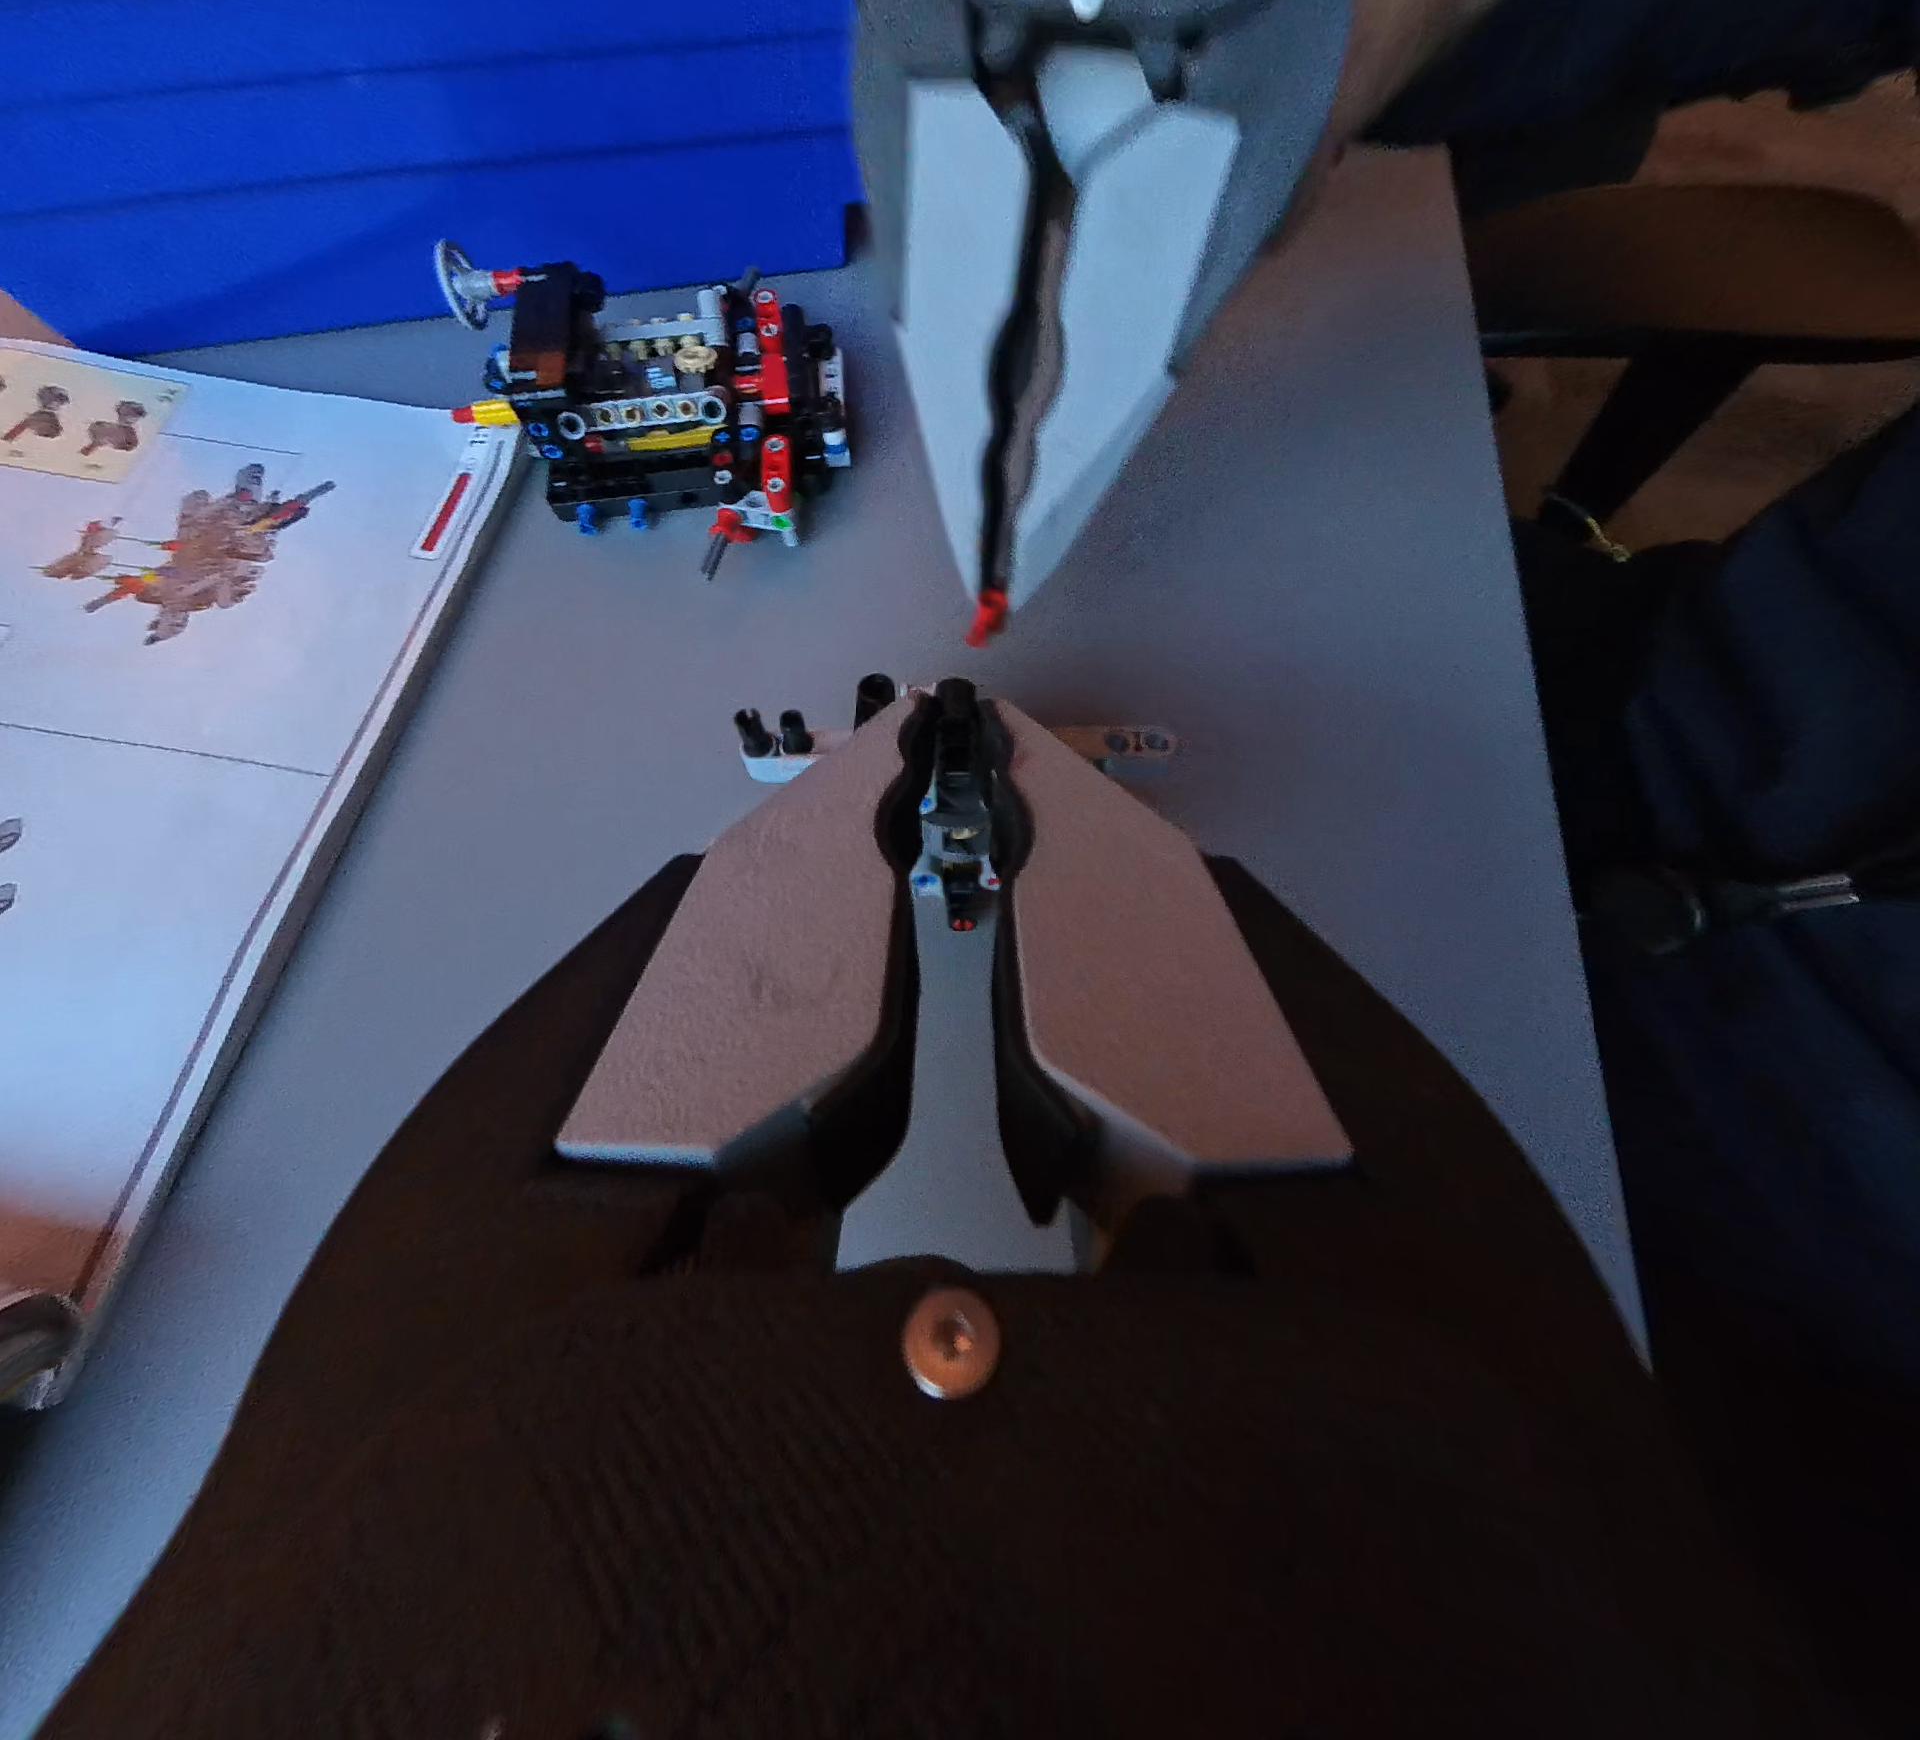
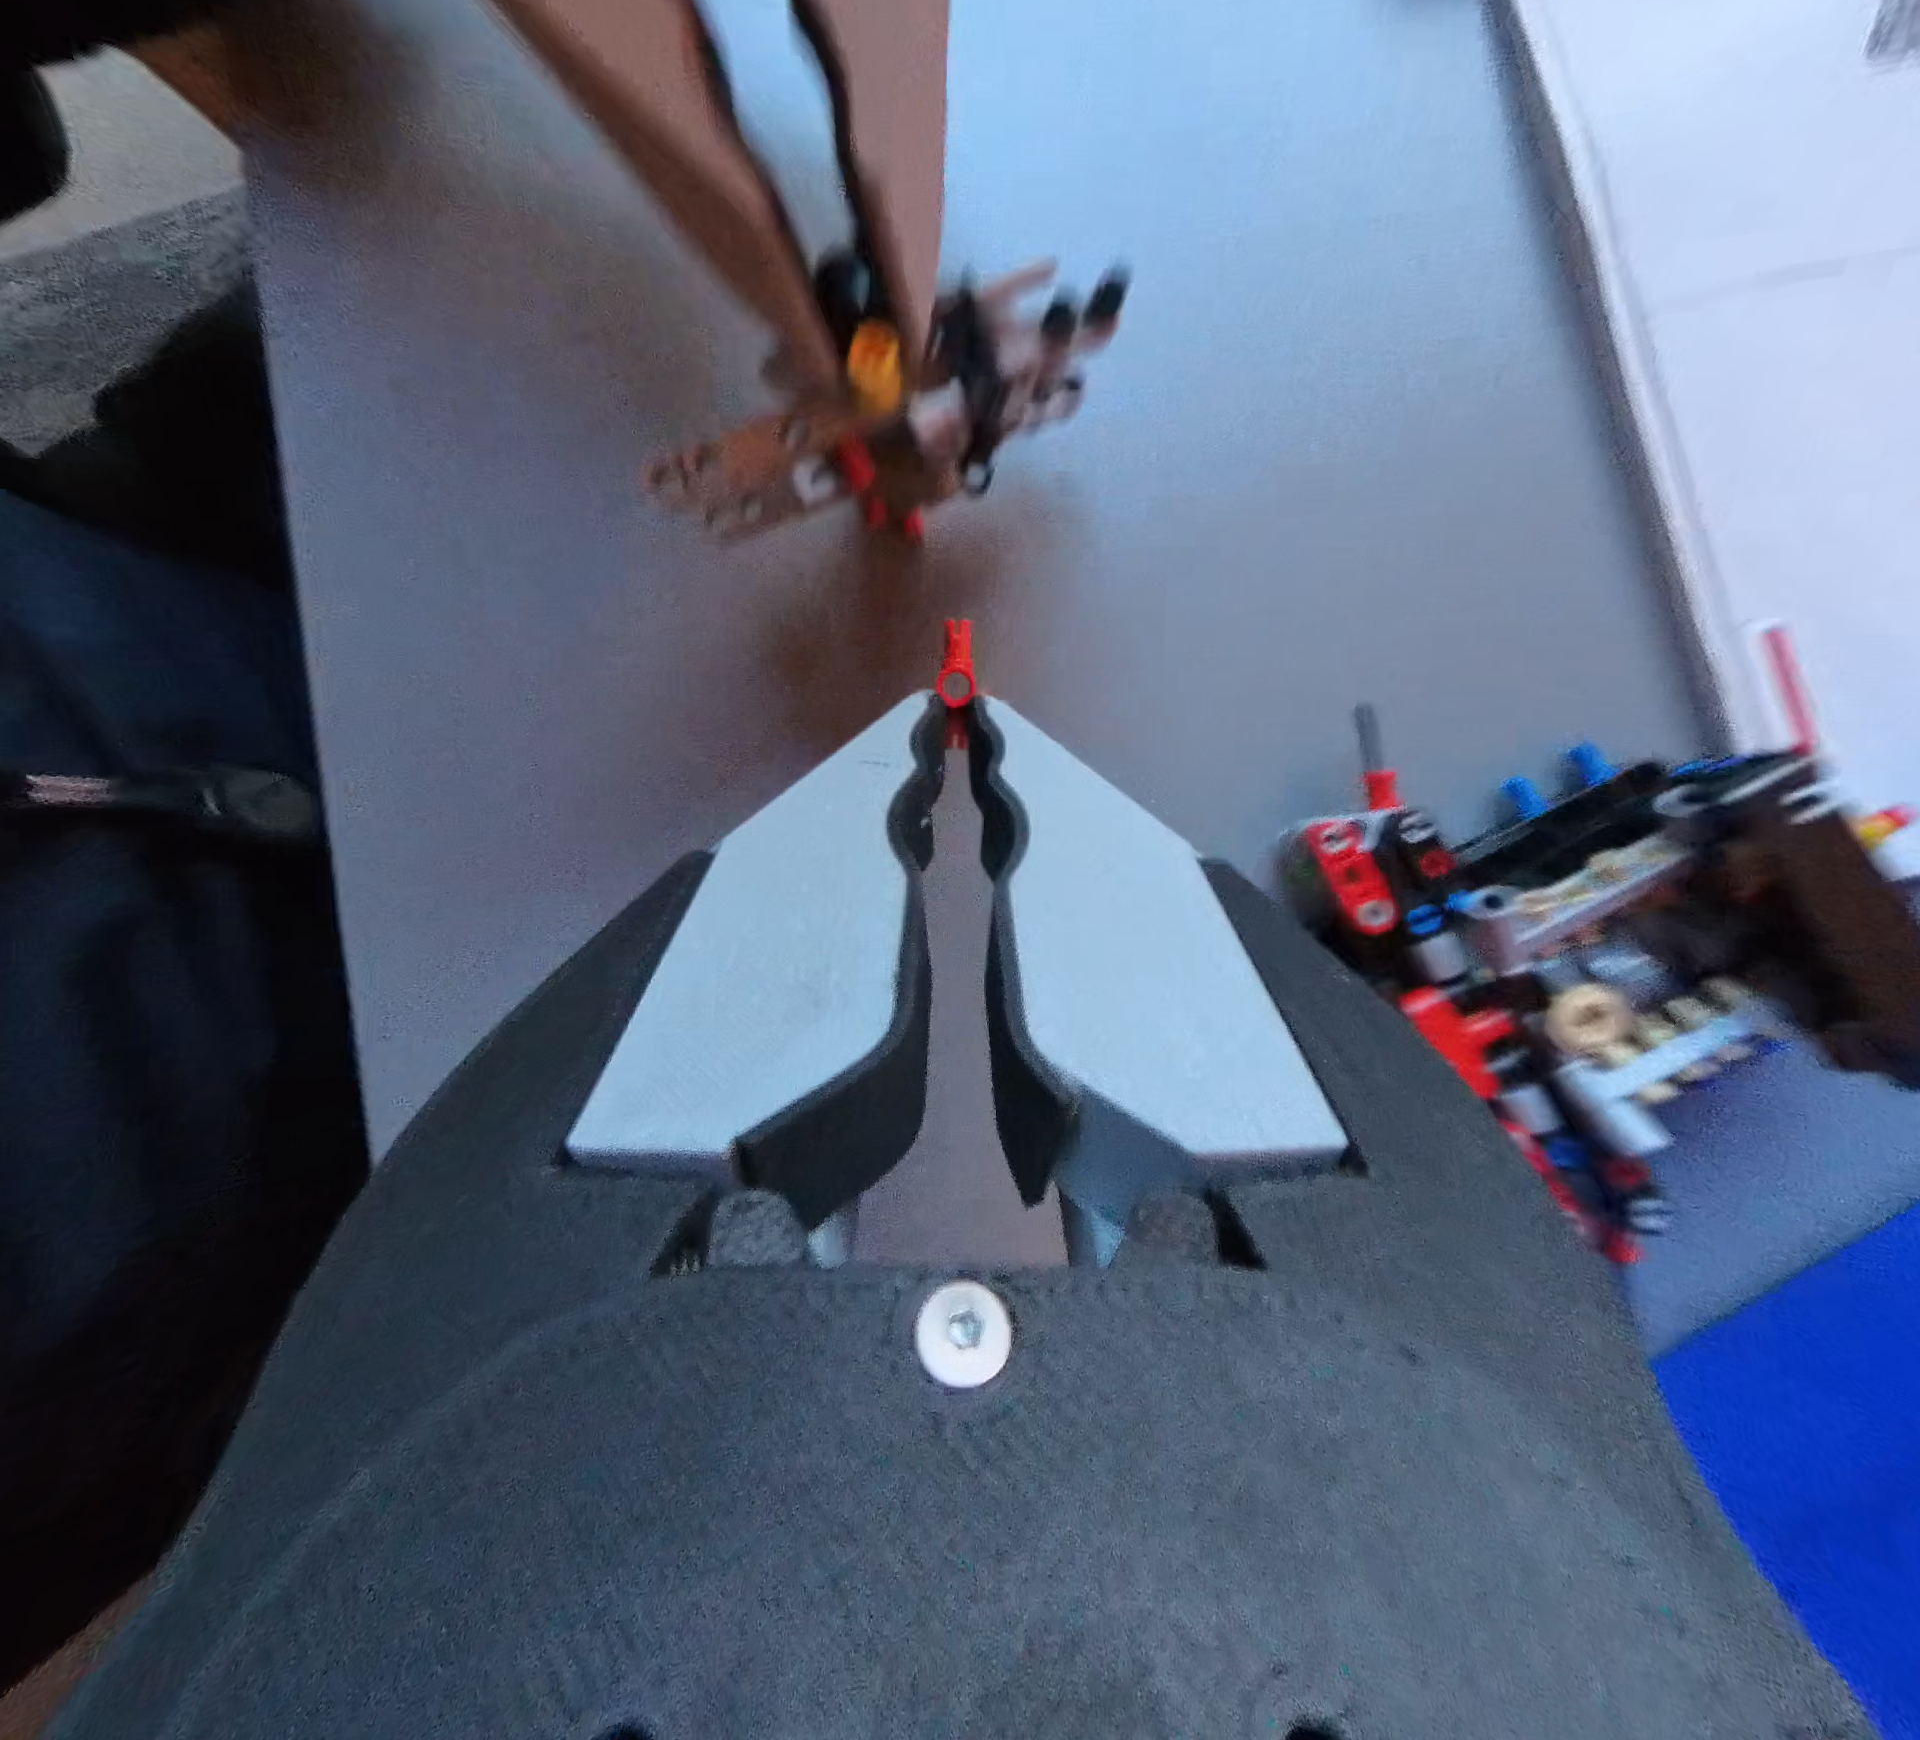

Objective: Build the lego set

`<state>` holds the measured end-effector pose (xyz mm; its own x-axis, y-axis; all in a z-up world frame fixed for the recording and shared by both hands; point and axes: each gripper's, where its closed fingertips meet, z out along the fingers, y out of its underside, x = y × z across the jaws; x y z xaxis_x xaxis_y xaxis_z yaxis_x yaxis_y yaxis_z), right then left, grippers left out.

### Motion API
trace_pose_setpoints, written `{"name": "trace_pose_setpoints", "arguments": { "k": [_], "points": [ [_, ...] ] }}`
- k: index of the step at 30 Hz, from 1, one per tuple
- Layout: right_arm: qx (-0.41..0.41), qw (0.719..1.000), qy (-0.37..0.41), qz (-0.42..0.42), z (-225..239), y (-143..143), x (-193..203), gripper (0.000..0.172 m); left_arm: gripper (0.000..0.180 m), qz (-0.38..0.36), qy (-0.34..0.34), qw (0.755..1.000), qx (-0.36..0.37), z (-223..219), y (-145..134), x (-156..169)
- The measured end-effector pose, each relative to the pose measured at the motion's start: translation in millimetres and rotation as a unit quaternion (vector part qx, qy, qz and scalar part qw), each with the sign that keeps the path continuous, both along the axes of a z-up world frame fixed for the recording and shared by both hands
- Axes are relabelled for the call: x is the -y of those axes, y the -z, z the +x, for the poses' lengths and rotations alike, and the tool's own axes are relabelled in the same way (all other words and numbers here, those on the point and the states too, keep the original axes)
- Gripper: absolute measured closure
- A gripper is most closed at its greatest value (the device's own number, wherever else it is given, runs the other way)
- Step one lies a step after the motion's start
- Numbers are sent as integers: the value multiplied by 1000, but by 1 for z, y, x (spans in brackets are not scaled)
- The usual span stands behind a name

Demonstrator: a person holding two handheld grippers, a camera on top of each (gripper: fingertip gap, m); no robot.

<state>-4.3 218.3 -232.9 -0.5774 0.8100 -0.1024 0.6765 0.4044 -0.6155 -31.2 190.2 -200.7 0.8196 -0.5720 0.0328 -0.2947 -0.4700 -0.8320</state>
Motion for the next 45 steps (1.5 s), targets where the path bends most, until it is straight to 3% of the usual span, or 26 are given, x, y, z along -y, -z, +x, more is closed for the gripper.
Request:
{"name": "trace_pose_setpoints", "arguments": {
  "k": [3, 9, 14, 18, 21, 23, 29, 33, 36, 40, 42, 45],
  "points": [
    [20, 999, 7, 48, 13, 41, 0, 167, 176, -10, 5, 999, 43, 3, 0, -4],
    [-5, 999, -21, 37, 23, 36, 11, 148, 176, -3, 13, 994, 107, 3, -1, -3],
    [-60, 998, -5, 22, 23, 32, 7, 148, 176, -1, 38, 993, 116, 6, -2, 2],
    [-38, 999, -10, -22, 6, 38, 19, 143, 176, -7, 34, 992, 121, 10, 3, -7],
    [-57, 998, -14, -25, 2, 39, 21, 146, 175, -14, 38, 990, 132, 16, 5, -15],
    [-64, 997, -18, -33, 5, 40, 22, 167, 176, -17, 40, 989, 138, 18, 5, -18],
    [-52, 996, 11, -71, 14, 38, 14, 168, 174, -36, 40, 985, 162, 22, 11, -22],
    [-83, 981, 65, -163, 30, 6, -6, 169, 172, -78, 48, 989, 119, 34, 23, -30],
    [-69, 962, 75, -252, 42, -12, -9, 170, 155, -74, 54, 995, 40, 41, 36, -32],
    [-6, 950, 70, -306, 48, -8, -5, 169, 164, 6, 69, 992, -108, 44, 33, -33],
    [27, 945, 69, -320, 48, -5, -5, 169, 175, 53, 89, 981, -165, 52, 28, -32],
    [57, 937, 71, -338, 46, -4, -4, 169, 176, 89, 103, 959, -248, 58, 28, -35]
  ]
}}
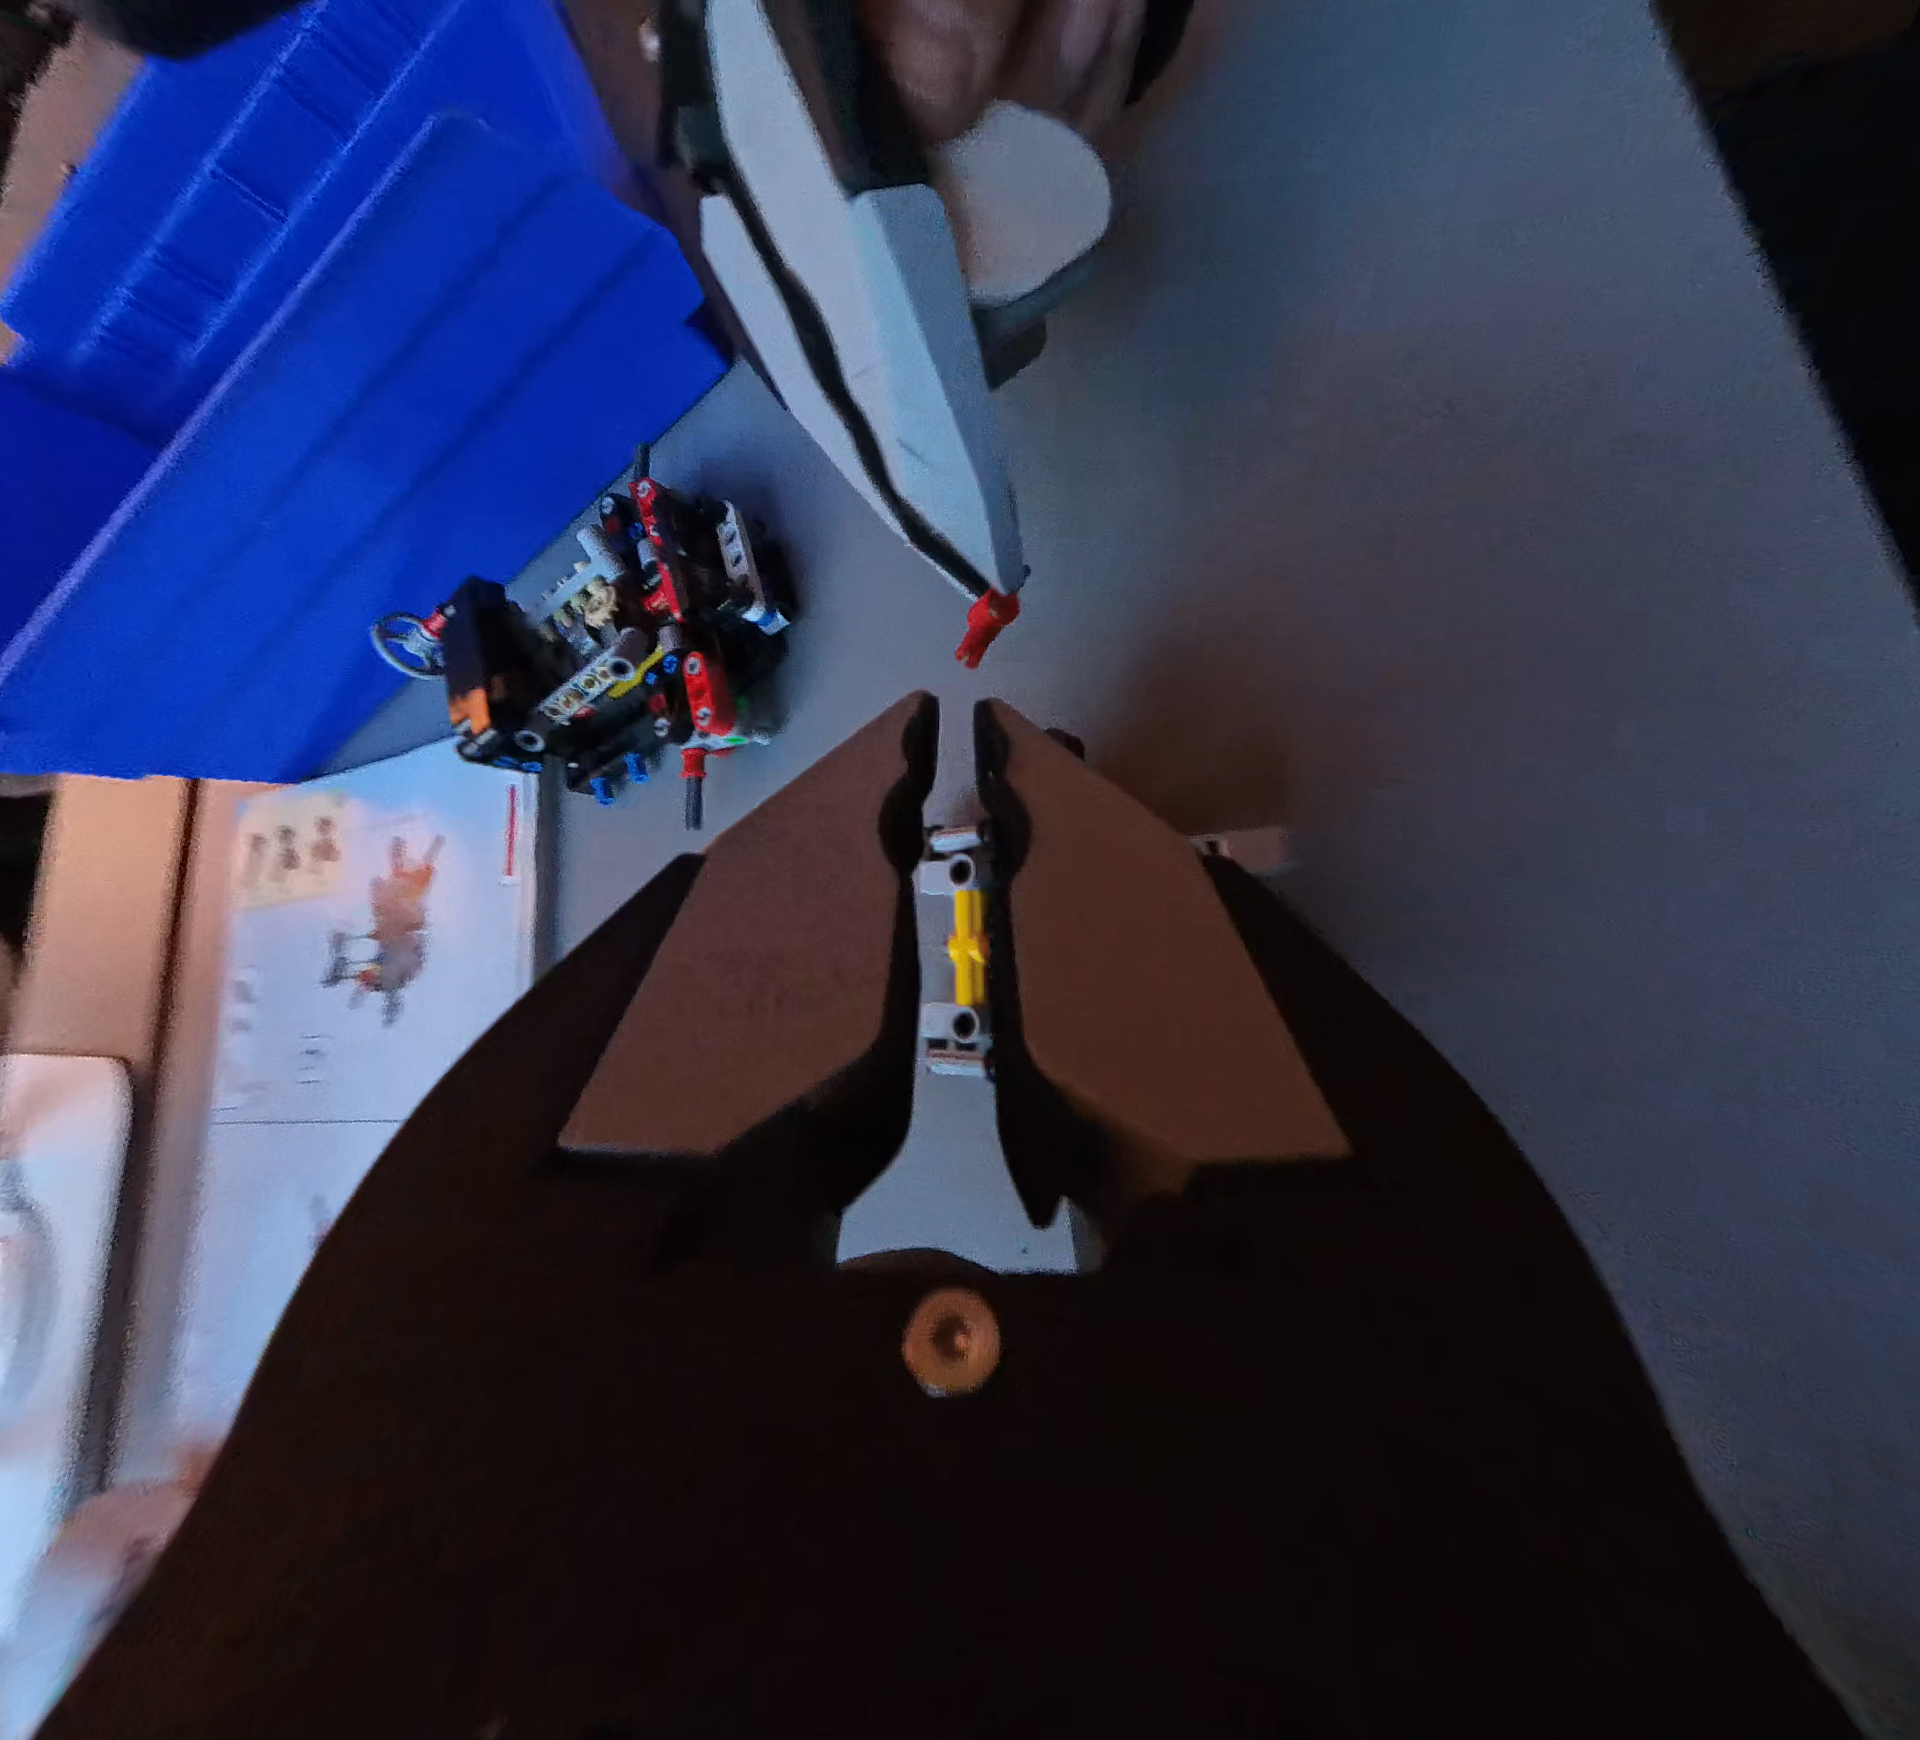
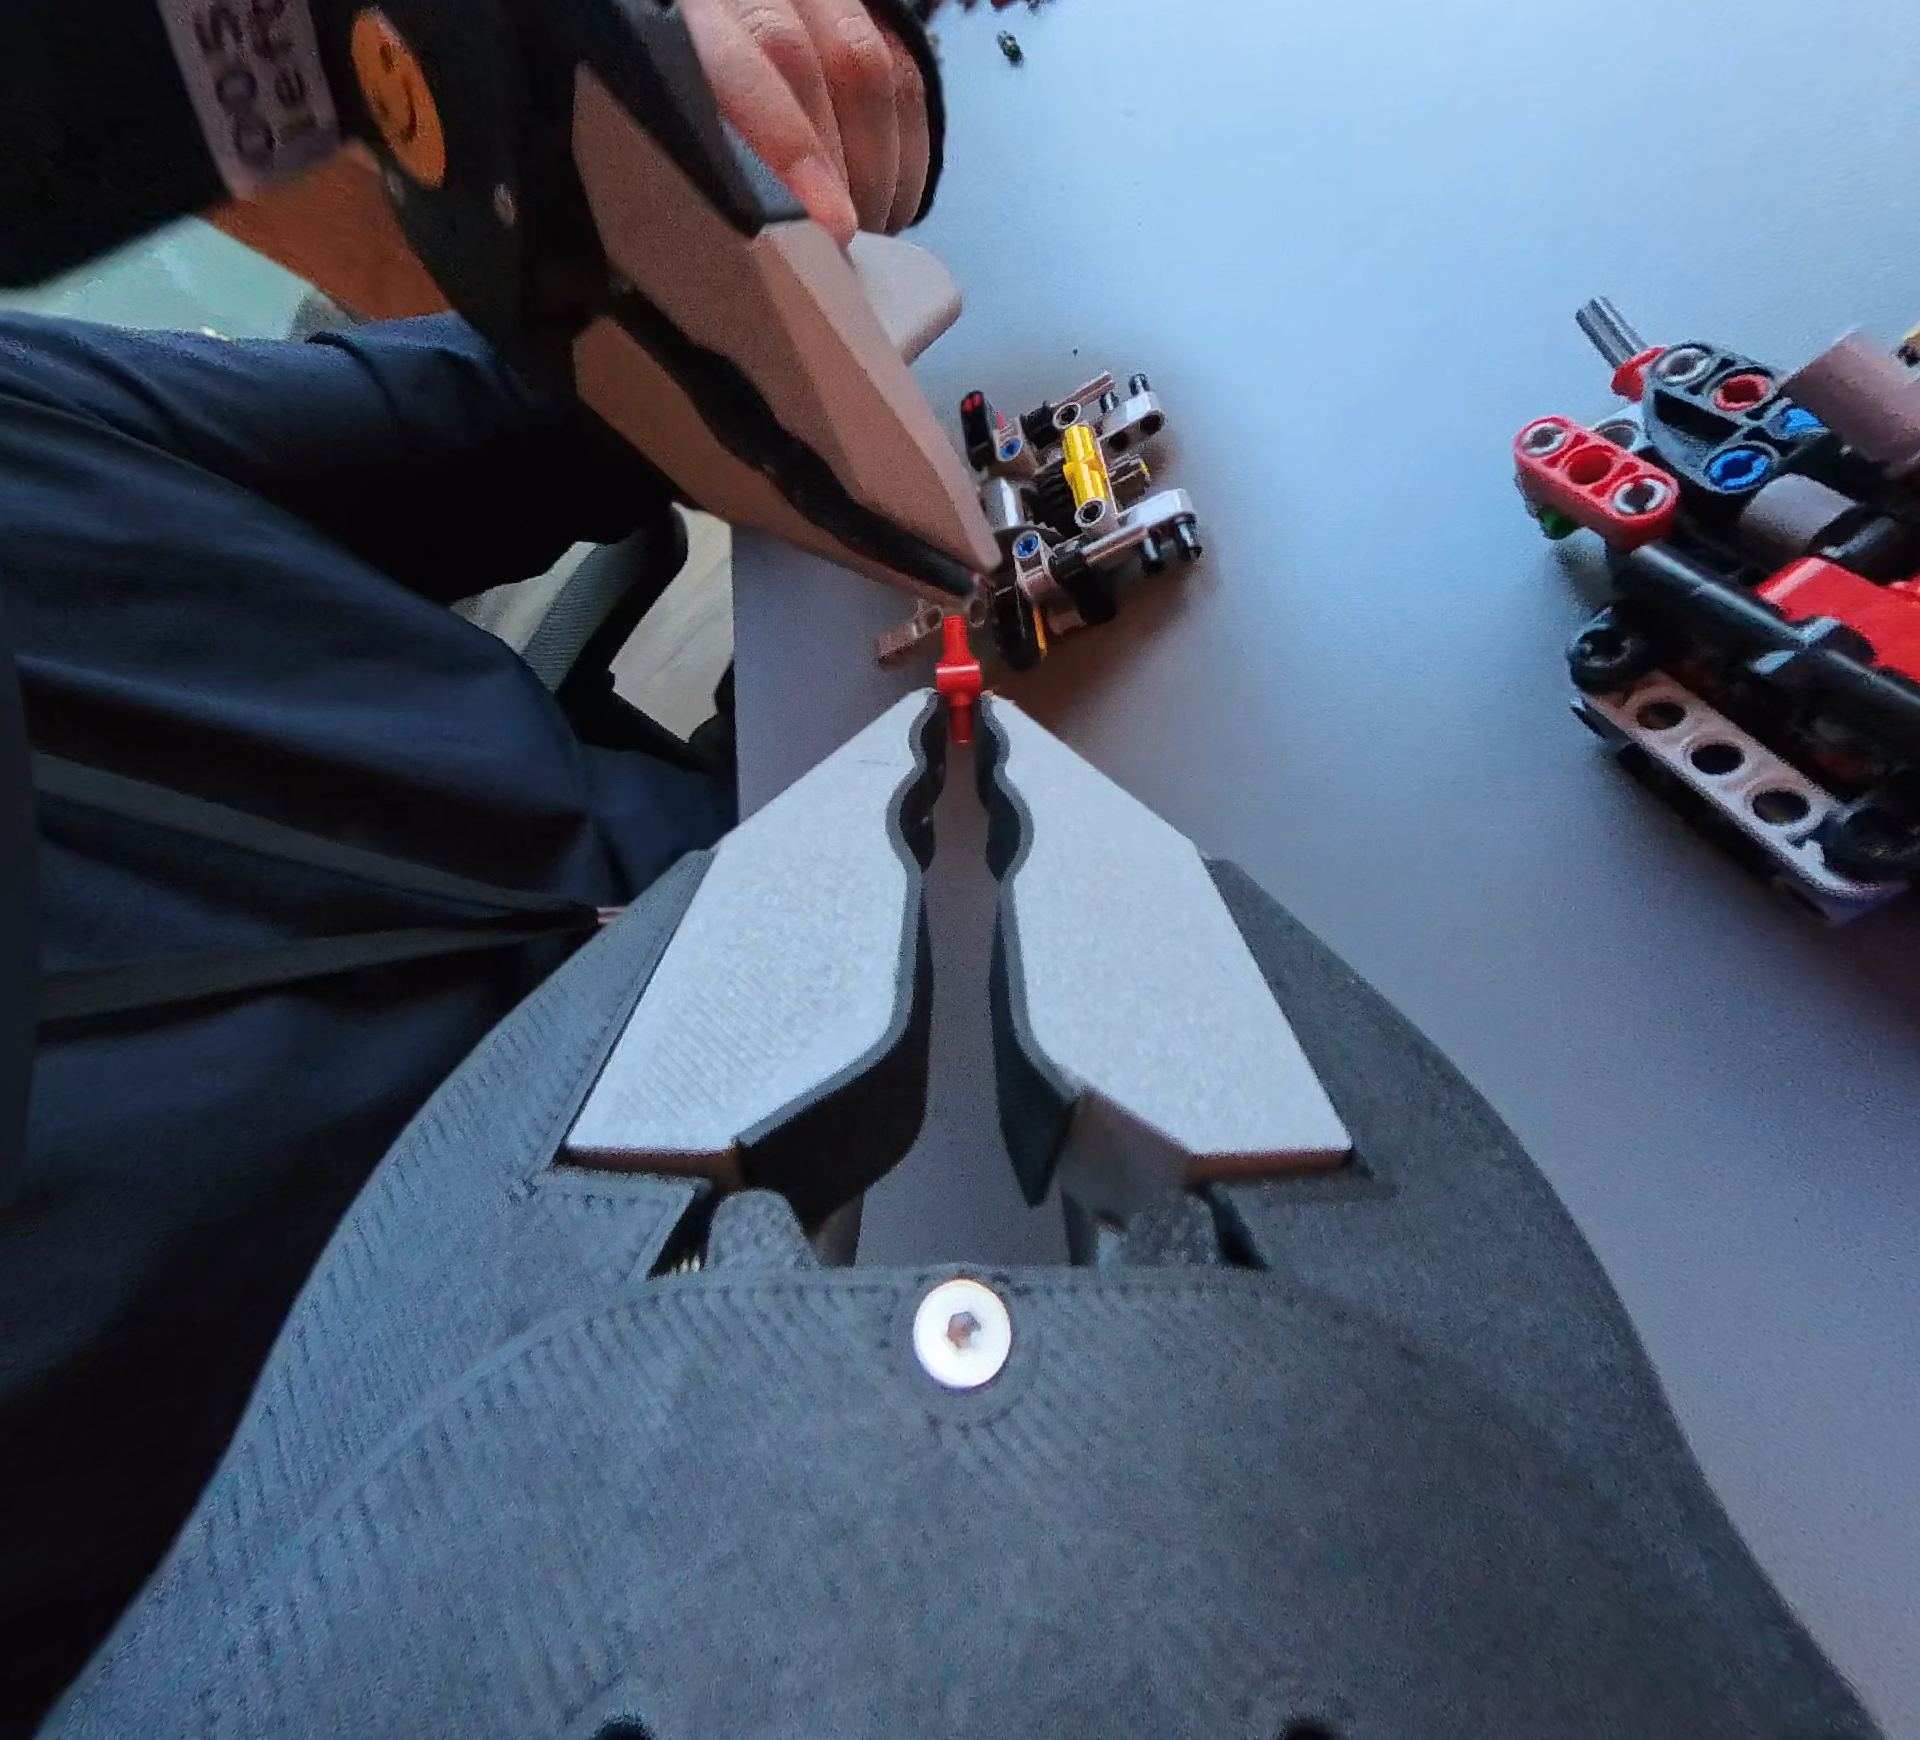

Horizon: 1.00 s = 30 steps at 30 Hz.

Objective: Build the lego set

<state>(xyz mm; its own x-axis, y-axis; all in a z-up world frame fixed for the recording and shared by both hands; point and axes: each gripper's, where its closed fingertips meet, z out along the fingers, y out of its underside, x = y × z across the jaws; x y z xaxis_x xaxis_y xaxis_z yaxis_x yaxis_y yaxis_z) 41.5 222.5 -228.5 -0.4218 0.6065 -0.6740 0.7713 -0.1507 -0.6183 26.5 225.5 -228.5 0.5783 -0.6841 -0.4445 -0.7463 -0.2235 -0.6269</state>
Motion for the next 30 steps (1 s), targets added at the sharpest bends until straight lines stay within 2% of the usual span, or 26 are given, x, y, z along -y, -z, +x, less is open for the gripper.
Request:
{"name": "trace_pose_setpoints", "arguments": {
  "k": [6, 12, 14, 17, 18, 20, 22, 25, 30],
  "points": [
    [30, 999, -4, -14, -3, -3, -2, 170, 178, 54, 16, 988, -141, 2, 0, -11],
    [56, 998, -6, -6, -3, 3, -3, 171, 180, 99, 24, 955, -277, -1, 4, -15],
    [55, 998, -15, -2, -3, 4, 5, 172, 180, 99, 37, 963, -248, 9, 4, -14],
    [53, 998, 0, 25, -9, 9, 2, 172, 180, 90, 29, 962, -258, 1, 12, -18],
    [53, 998, 4, 27, -11, 11, 0, 172, 180, 64, 23, 964, -256, -4, 21, -17],
    [58, 997, 29, 49, -17, 24, -9, 172, 180, 55, -24, 958, -281, -25, 31, -24],
    [63, 995, 42, 71, -20, 35, -12, 172, 180, 76, -25, 946, -314, -34, 31, -29],
    [44, 993, 52, 95, -22, 40, -12, 172, 180, 65, -33, 961, -268, -32, 31, -29],
    [-8, 986, 64, 155, -23, 40, -16, 172, 180, 75, -75, 971, -216, -43, 25, -37]
  ]
}}
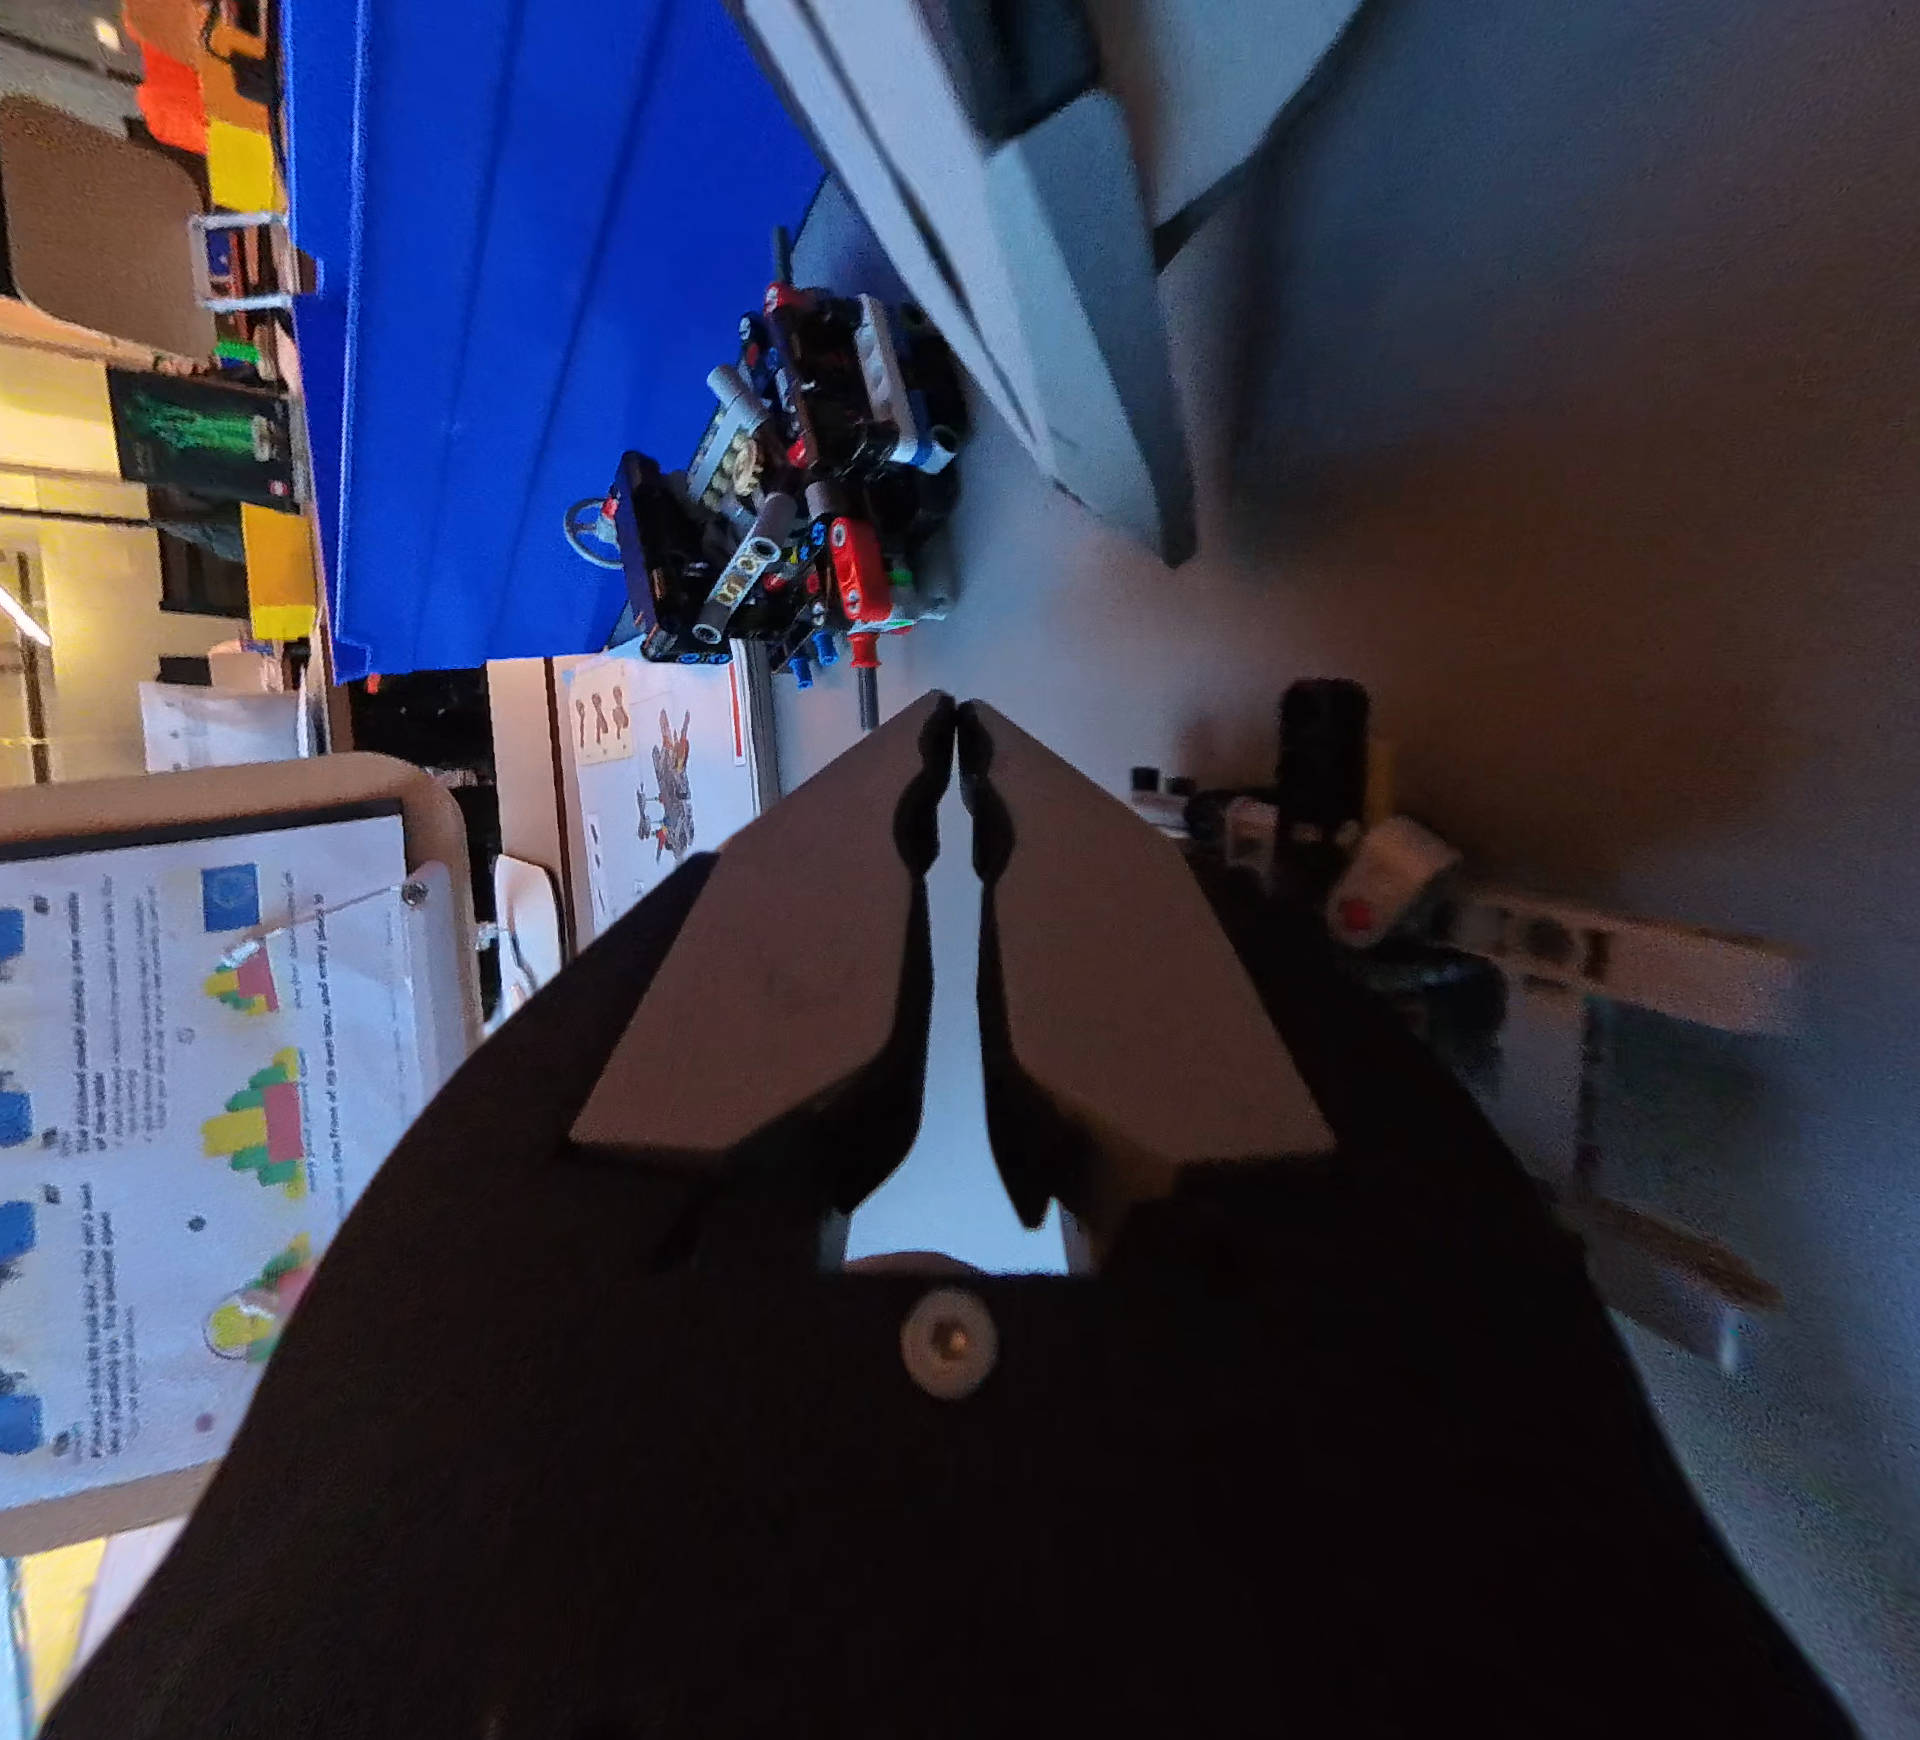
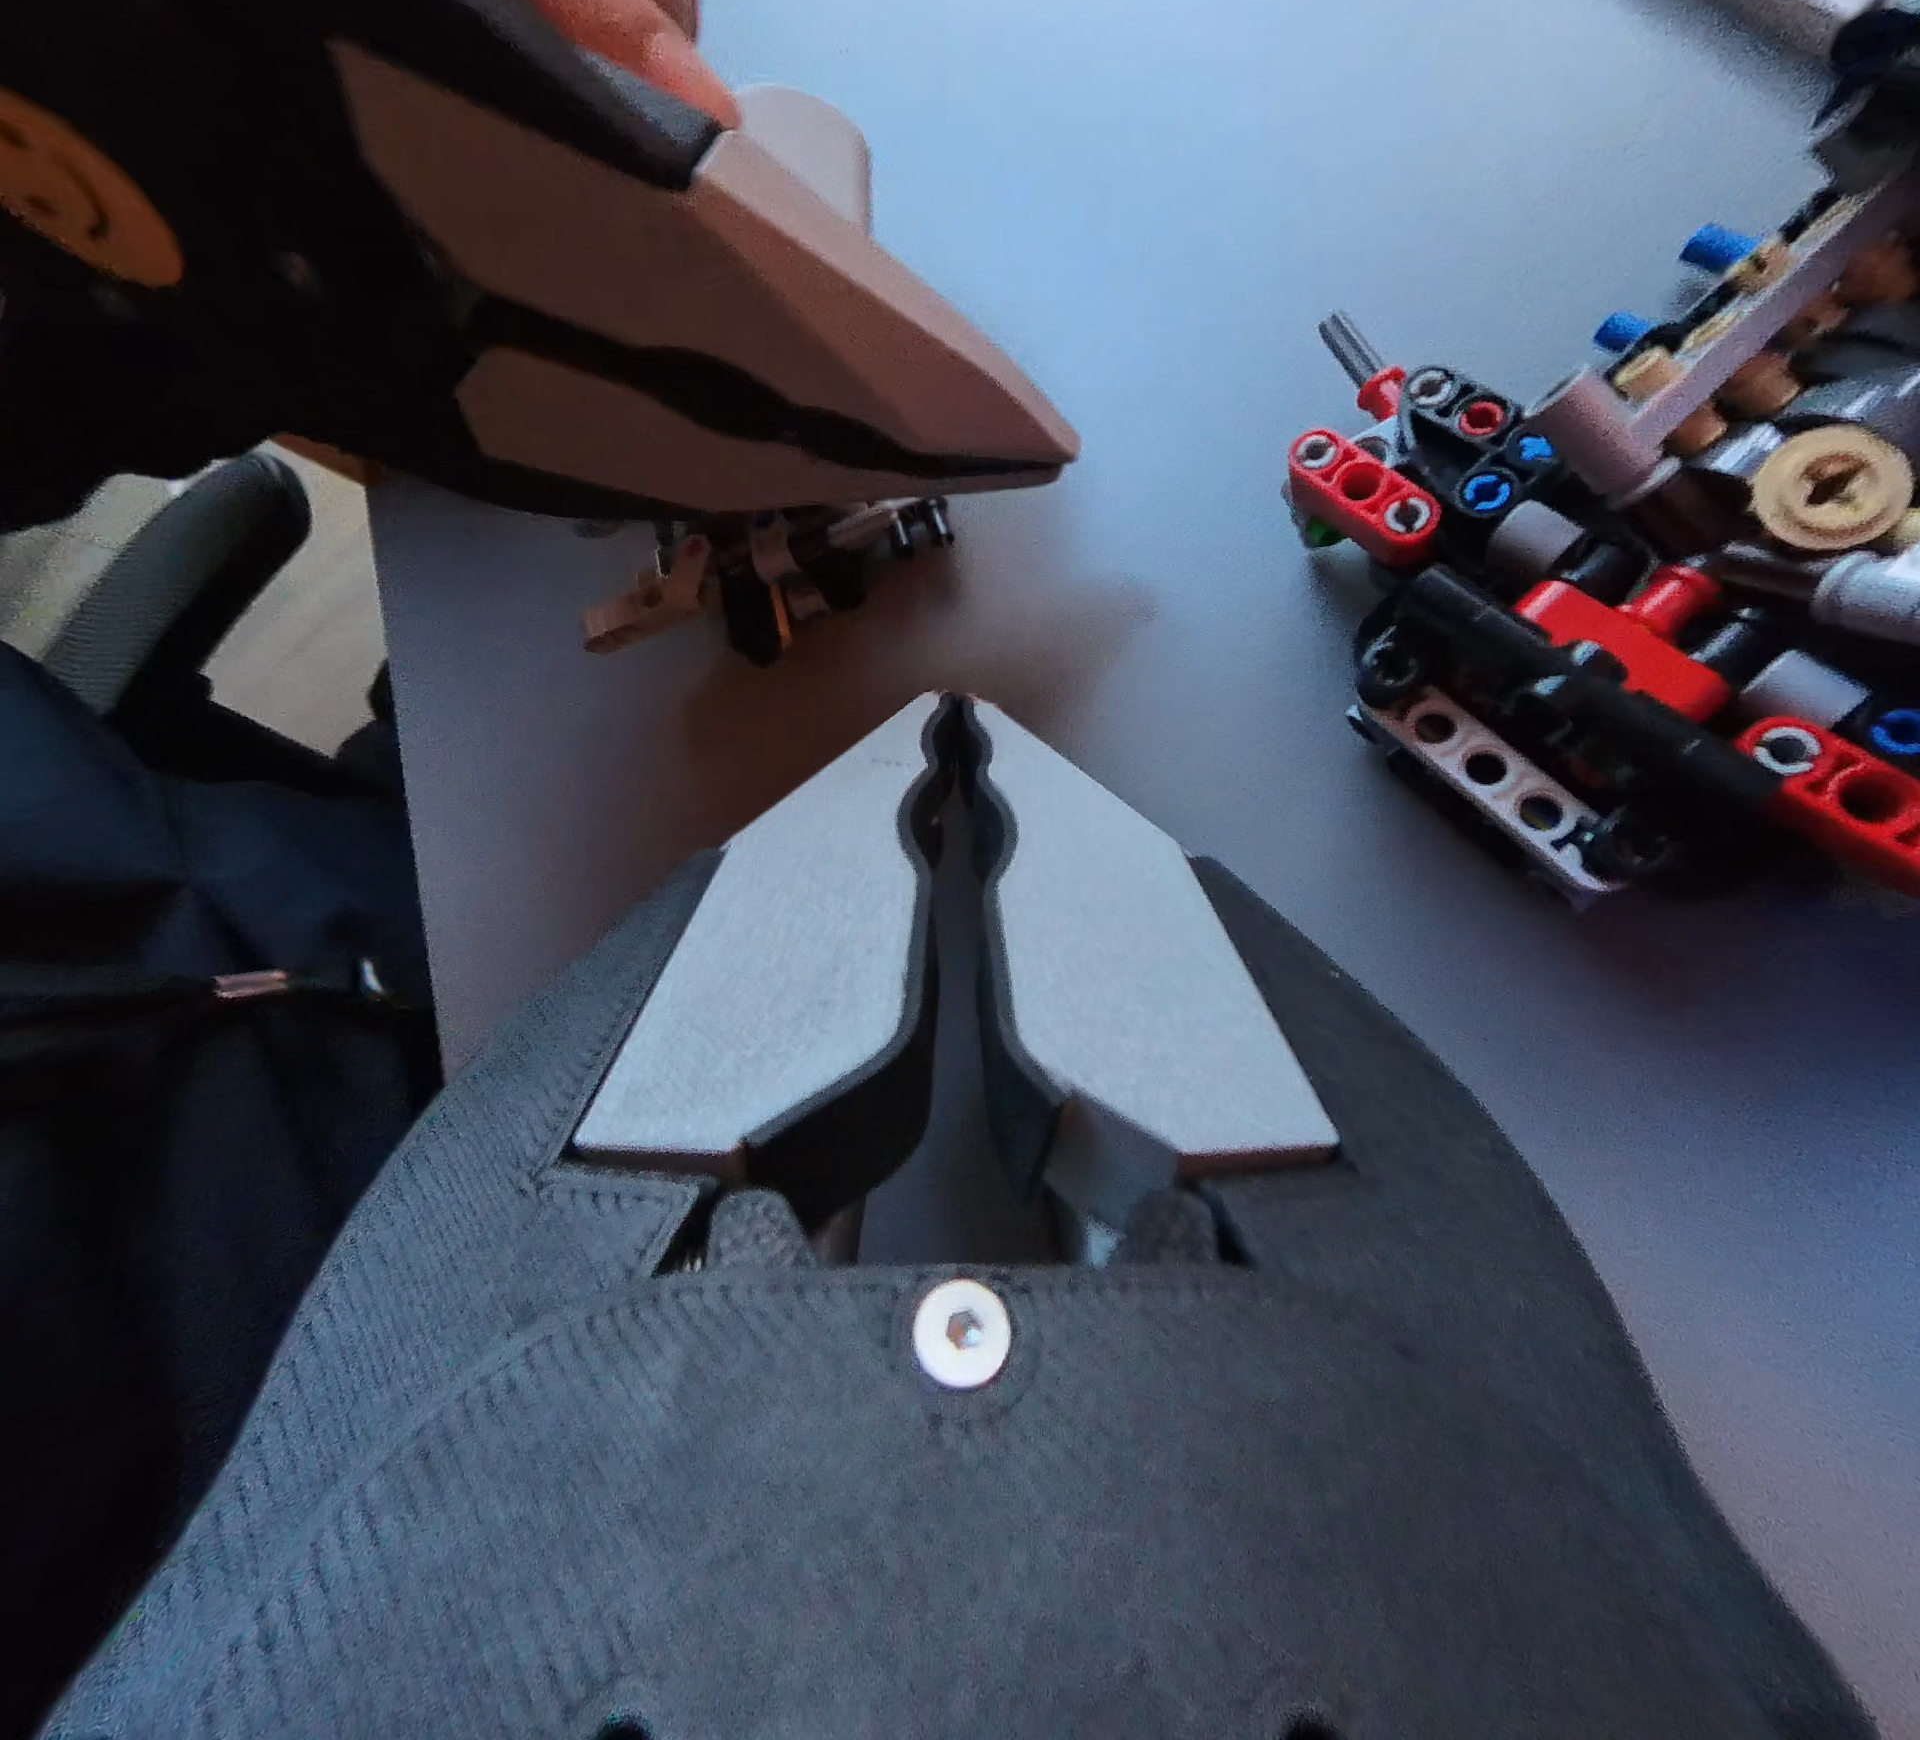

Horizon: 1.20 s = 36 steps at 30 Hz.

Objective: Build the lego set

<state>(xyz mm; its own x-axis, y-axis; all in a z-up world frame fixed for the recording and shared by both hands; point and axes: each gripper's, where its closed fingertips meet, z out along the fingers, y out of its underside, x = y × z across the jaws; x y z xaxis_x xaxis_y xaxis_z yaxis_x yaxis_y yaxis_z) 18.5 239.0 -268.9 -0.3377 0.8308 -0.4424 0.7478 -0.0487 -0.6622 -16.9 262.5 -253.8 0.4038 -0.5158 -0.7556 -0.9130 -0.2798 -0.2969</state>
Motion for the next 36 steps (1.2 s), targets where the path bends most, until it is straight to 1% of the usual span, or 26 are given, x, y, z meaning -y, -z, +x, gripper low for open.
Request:
{"name": "trace_pose_setpoints", "arguments": {
  "k": [4, 7, 9, 11, 13, 14, 16, 17, 18, 19, 20, 22, 25, 27, 33, 36],
  "points": [
    [-56, 997, 6, 53, -2, -8, -2, 172, 180, 10, -25, 1000, 8, -9, -2, 0],
    [-106, 991, 7, 84, -3, -16, -1, 172, 180, 32, -49, 998, 16, -15, -21, 8],
    [-130, 985, 11, 109, -4, -20, -3, 172, 180, 29, -81, 996, 37, -25, -33, 25],
    [-141, 983, 9, 114, -4, -22, -2, 172, 177, 16, -139, 989, 53, -56, -46, 61],
    [-146, 982, 7, 116, -2, -23, -2, 172, 178, -9, -212, 974, 83, -107, -61, 118],
    [-151, 982, 4, 114, -2, -24, -1, 172, 178, -43, -251, 960, 113, -134, -61, 151],
    [-156, 982, 0, 111, -1, -26, 1, 172, 168, -128, -330, 917, 185, -180, -49, 217],
    [-156, 982, -3, 108, -1, -26, 1, 172, 166, -159, -359, 896, 209, -198, -41, 241],
    [-155, 982, -6, 105, -2, -26, 3, 172, 165, -176, -378, 881, 225, -214, -32, 258],
    [-157, 982, -9, 101, -2, -27, 4, 172, 166, -185, -386, 871, 240, -224, -23, 270],
    [-158, 982, -11, 98, -2, -27, 5, 172, 167, -193, -389, 864, 255, -231, -15, 277],
    [-158, 983, -13, 96, -2, -28, 6, 172, 165, -212, -406, 850, 261, -241, 1, 288],
    [-169, 981, -9, 92, -2, -31, 5, 172, 165, -224, -413, 845, 257, -249, 15, 291],
    [-170, 982, -9, 87, -1, -33, 5, 172, 169, -227, -409, 845, 260, -249, 17, 287],
    [-170, 983, -9, 71, -1, -35, 4, 172, 170, -250, -405, 842, 252, -245, 18, 288],
    [-170, 984, -9, 61, -1, -36, 4, 172, 170, -249, -405, 846, 241, -244, 18, 289]
  ]
}}
